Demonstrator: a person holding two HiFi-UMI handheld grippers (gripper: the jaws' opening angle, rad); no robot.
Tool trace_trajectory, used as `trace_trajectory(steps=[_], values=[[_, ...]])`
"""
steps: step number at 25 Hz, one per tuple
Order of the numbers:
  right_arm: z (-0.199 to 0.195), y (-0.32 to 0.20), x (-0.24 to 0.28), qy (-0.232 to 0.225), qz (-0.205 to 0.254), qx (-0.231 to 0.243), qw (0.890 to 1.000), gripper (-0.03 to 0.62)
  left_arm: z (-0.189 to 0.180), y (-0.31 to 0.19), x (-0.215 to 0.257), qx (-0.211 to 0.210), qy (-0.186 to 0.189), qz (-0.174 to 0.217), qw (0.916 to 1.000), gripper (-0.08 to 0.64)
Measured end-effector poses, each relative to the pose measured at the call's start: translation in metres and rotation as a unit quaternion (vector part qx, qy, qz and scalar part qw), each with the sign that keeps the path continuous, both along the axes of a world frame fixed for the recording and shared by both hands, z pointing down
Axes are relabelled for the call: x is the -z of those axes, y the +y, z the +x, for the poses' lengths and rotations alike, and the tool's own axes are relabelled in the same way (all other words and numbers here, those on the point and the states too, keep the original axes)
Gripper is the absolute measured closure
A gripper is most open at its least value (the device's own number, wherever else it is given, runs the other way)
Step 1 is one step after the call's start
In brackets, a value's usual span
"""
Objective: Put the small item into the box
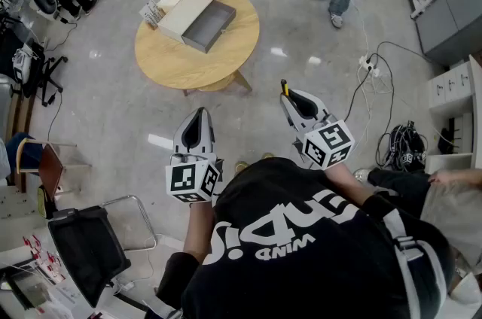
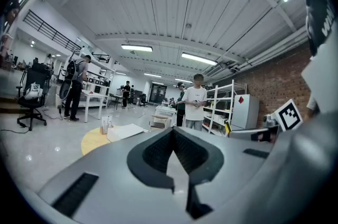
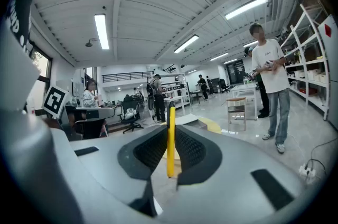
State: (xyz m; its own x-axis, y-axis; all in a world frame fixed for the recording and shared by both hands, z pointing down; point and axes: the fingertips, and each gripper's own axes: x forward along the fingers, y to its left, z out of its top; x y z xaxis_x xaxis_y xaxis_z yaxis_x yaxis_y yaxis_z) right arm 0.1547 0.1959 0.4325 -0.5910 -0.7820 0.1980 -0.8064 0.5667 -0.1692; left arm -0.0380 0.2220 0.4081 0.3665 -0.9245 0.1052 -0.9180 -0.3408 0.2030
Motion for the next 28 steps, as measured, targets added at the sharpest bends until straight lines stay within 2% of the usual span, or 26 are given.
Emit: trace_trajectory(steps=[9, 22, 28], values=[[-0.006, 0.002, 0.002, -0.013, -0.001, 0.003, 1.0, 0.549, -0.004, 0.0, -0.003, -0.008, 0.001, -0.004, 1.0, 0.551], [-0.04, 0.004, 0.006, -0.016, 0.026, -0.008, 1.0, 0.549, -0.035, -0.001, -0.015, -0.038, -0.016, 0.008, 0.9991, 0.551], [-0.048, 0.0, 0.004, -0.011, 0.023, -0.012, 1.0, 0.549, -0.038, -0.012, -0.016, -0.048, -0.016, 0.008, 0.9987, 0.551]])
